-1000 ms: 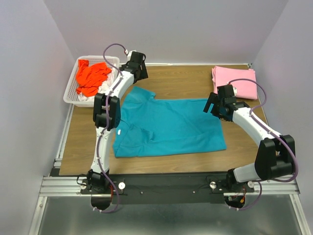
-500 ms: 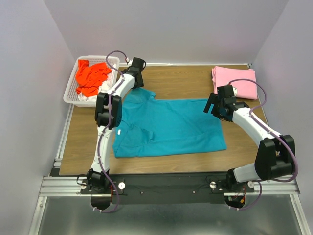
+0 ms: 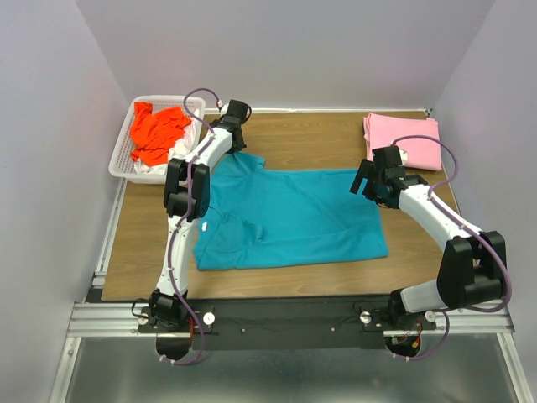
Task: Fold and stack the t-shirts
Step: Fold the tshirt
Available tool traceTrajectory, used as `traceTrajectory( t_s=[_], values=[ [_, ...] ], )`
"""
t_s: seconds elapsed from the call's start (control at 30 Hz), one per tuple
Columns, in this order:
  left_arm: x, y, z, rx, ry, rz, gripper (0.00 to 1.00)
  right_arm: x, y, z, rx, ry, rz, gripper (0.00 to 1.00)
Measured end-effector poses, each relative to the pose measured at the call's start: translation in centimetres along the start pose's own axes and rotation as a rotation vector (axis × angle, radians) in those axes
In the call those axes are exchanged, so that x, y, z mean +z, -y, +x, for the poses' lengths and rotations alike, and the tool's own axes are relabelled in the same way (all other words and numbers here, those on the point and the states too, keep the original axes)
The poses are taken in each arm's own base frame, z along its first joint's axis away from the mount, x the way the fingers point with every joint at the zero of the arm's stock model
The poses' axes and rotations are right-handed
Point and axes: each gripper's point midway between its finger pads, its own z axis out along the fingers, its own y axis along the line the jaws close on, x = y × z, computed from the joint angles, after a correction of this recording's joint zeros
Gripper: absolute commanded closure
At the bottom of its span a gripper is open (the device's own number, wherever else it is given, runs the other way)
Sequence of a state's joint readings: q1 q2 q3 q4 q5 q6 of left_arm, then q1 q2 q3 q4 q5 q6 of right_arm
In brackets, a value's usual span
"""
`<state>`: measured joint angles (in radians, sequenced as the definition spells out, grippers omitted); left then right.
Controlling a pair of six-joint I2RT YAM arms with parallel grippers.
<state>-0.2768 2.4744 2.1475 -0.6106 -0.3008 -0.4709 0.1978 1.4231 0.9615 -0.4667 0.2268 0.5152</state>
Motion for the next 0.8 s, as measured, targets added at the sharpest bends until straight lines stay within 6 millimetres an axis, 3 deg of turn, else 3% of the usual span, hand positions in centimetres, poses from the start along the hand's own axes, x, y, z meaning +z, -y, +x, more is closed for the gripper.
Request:
traceTrajectory(
  t_s=[0.13, 0.3, 0.47, 0.8],
  values=[
    [0.0, 0.0, 0.0, 0.002, 0.001, 0.001, 1.00, 0.3, 0.1, -0.2, 0.005, 0.001, 0.019, 0.00],
    [-0.5, -0.3, 0.5, 0.004, 0.006, 0.011, 1.00, 1.9, -0.8, -2.5, 0.033, 0.025, 0.056, 0.00],
    [-2.2, -0.7, 1.0, 0.011, 0.006, 0.018, 1.00, 4.9, -1.8, -5.1, 0.048, 0.049, 0.113, 0.01],
    [-6.8, -0.7, -0.3, -0.011, 0.082, 0.082, 1.00, 11.1, -1.8, -7.1, 0.078, 0.089, 0.268, 0.10]
  ],
)
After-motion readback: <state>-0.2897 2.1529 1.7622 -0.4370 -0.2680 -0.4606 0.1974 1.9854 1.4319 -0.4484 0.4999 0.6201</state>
